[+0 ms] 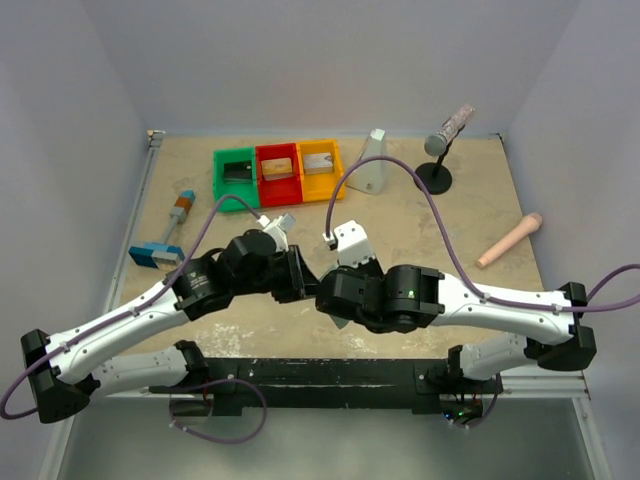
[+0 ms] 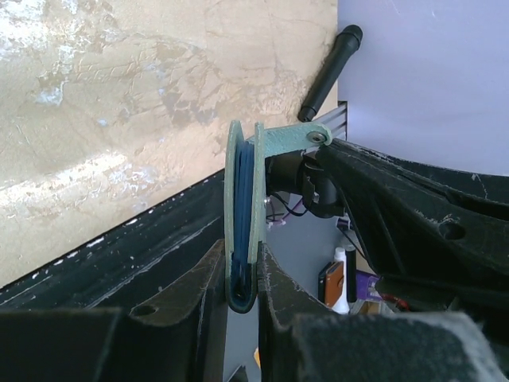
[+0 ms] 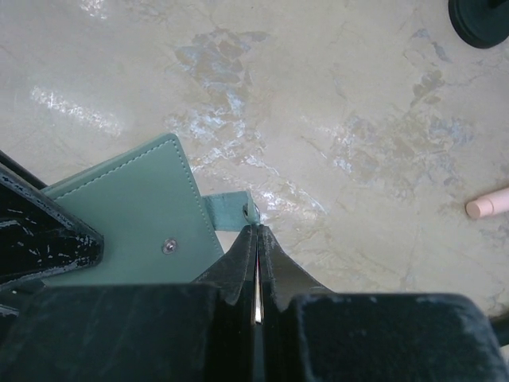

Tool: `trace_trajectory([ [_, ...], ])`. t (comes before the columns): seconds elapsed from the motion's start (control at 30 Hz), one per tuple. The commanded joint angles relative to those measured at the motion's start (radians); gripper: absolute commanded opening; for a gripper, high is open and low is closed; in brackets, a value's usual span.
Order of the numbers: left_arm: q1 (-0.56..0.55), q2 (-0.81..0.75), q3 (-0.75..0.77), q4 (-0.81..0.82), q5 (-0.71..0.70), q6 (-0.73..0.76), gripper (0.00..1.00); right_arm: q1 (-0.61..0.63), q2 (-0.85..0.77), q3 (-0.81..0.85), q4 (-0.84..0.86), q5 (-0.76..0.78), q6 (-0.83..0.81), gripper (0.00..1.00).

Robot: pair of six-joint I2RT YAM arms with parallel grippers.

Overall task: Take the credit cards out of the card holder
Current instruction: Open the card holder at the center of the board.

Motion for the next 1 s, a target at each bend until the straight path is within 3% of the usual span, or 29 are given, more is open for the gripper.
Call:
trace_trajectory([
  [0.0,-0.005,-0.026,-0.009,-0.006,0.017,0.027,0.00,-0.003,-0.069,-0.021,0.034,0.027,0.004,0.09],
  [0.2,0.018,-0.033,-0.019,0.033,0.042,0.167,0.00,-0.003,-0.149,-0.031,0.022,-0.016,-0.010,0.44],
  [0.3,0.026,-0.063,-0.049,0.109,0.079,0.282,0.00,-0.003,-0.218,-0.086,0.135,-0.118,-0.108,0.50],
  [0.4,0.035,-0.108,-0.104,0.178,0.080,0.354,0.00,-0.001,-0.319,-0.187,0.360,-0.310,-0.211,0.48],
  [0.47,0.038,-0.147,-0.146,0.249,0.099,0.400,0.00,-0.001,-0.385,-0.275,0.524,-0.458,-0.245,0.38],
  [0.6,0.041,-0.197,-0.189,0.330,0.143,0.455,0.00,0.000,-0.387,-0.309,0.619,-0.638,-0.286,0.27],
  [0.77,0.048,-0.233,-0.227,0.393,0.246,0.524,0.00,-0.001,-0.342,-0.303,0.540,-0.561,-0.228,0.25],
  [0.97,0.058,-0.298,-0.313,0.552,0.396,0.593,0.00,-0.030,-0.466,-0.384,0.540,-0.473,-0.167,0.23],
])
